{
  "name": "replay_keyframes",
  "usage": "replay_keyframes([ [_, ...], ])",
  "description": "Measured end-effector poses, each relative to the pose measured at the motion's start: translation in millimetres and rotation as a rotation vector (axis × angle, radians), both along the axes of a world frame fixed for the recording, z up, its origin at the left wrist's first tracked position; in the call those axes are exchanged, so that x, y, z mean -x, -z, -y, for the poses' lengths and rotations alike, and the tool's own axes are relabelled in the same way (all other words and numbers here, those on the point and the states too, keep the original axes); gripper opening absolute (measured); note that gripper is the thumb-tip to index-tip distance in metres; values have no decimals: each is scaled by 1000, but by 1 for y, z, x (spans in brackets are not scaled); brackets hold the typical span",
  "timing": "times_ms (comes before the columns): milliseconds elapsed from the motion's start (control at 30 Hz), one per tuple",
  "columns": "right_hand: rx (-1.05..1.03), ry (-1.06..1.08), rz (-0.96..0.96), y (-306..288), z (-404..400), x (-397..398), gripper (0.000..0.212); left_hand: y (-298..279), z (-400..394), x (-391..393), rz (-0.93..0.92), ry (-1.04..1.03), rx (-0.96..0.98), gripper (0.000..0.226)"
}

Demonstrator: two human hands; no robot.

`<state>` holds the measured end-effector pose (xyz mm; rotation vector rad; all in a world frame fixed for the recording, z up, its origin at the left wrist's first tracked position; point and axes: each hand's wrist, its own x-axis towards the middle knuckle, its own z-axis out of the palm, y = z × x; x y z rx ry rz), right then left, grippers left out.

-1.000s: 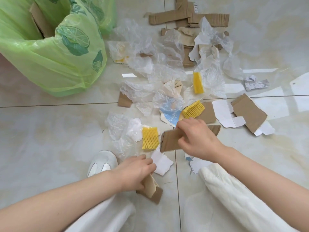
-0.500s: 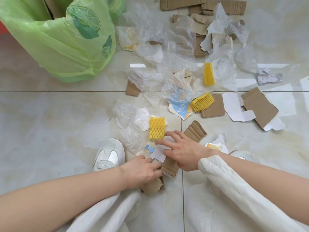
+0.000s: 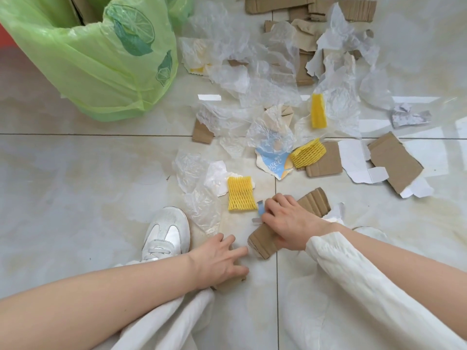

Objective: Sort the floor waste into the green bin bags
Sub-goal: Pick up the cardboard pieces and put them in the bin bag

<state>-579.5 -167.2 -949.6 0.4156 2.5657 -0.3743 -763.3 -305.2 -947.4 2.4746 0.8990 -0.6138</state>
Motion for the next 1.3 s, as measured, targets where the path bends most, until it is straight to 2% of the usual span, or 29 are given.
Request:
replay_keyframes([
  [100,40,60,12,-5,-7,-2,33,1,-6,6,48,19,-72,32],
  [200,119,114,34,-10,-12,-4,33,6,-10,9,39,-79,-2,44],
  [300,183,174,31,-14,-19,-4,31,4,-20,14,12,-323,85,40],
  [433,230,260,-11,-20,-33,-2,31,-5,-45,27,17,-593,174,49],
  [567,241,374,-129,-27,-47,-3,23,-15,-74,45,153,-869,195,42],
  [667,198,512,-207,-30,-55,-3,19,-19,-98,54,356,-1157,177,28],
  [733,154,601,-237,-29,-61,-1,16,-21,-111,56,451,-1320,151,30],
  [767,138,641,-246,-29,-63,1,15,-21,-115,56,434,-1317,130,31],
  [900,198,803,-307,-29,-61,16,10,-11,-112,55,226,-1089,136,35],
  [1000,239,745,-218,-23,-47,29,10,-3,-106,62,162,-1031,168,46],
  [1133,184,658,-88,-17,-42,29,9,-4,-101,70,62,-1040,149,64],
  [1300,31,623,31,-26,-49,10,21,-6,-106,65,21,-962,91,53],
])
